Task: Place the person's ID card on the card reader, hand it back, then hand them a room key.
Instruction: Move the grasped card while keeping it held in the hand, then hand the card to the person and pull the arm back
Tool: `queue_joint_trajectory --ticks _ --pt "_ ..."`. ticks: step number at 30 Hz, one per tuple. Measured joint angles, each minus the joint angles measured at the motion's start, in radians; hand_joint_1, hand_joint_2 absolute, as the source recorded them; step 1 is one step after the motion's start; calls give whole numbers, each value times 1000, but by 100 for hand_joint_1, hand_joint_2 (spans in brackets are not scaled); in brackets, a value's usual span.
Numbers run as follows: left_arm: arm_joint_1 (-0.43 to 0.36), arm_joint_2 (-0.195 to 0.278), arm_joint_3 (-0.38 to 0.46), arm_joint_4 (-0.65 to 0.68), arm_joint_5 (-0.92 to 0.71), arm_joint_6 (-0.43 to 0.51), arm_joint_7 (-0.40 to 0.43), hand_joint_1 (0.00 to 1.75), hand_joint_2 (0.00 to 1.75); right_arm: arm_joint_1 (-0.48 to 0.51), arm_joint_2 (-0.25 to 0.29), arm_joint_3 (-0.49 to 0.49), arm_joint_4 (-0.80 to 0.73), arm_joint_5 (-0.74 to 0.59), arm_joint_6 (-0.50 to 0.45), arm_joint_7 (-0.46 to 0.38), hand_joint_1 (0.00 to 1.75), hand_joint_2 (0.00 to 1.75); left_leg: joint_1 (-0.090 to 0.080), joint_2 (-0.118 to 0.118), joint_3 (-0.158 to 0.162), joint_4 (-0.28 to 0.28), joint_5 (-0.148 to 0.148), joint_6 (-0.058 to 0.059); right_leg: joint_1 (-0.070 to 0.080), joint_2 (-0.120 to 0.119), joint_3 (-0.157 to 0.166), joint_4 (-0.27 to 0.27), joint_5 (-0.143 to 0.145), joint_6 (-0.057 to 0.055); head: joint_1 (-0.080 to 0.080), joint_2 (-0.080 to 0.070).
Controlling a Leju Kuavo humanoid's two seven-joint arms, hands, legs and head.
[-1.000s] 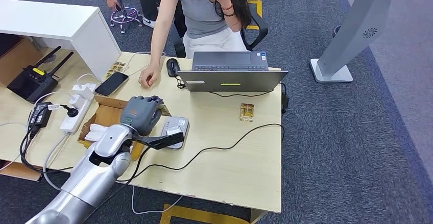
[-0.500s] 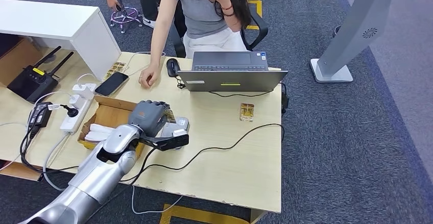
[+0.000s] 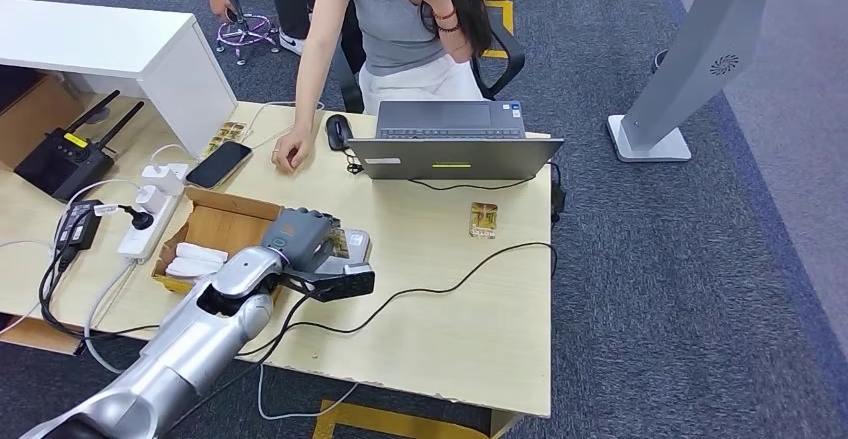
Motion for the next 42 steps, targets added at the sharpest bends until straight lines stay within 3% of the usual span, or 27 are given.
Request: queue_joint_trajectory --ticks 16,19,23,30,35,42 --pt "-12 -1 -12 26 12 11 15 175 175 0 0 -14 0 5 0 0 0 0 0 0 0 0 0 0 0 0 0 0 0 0 0 0" --pt "-14 -5 -12 26 9 77 26 175 175 0 0 -16 0 8 0 0 0 0 0 0 0 0 0 0 0 0 0 0 0 0 0 0" --pt "-29 -10 -7 -3 -20 247 63 175 175 -1 0 -19 0 24 -1 1 0 0 0 -1 0 0 0 0 0 0 0 0 0 0 0 0" --pt "-161 -11 76 -10 -57 447 60 175 175 -16 6 -19 0 61 -3 28 0 0 0 -1 0 0 1 0 0 -1 0 0 1 -1 0 0" --pt "-246 -13 132 50 -79 481 55 175 175 -27 11 -16 0 80 -1 43 0 0 1 -1 0 0 1 -1 0 -1 0 0 1 -1 0 0" --pt "-409 -18 181 256 -103 500 58 175 175 -38 16 -2 2 107 0 79 0 0 1 -1 0 0 1 -1 0 -1 0 0 1 -1 0 0"
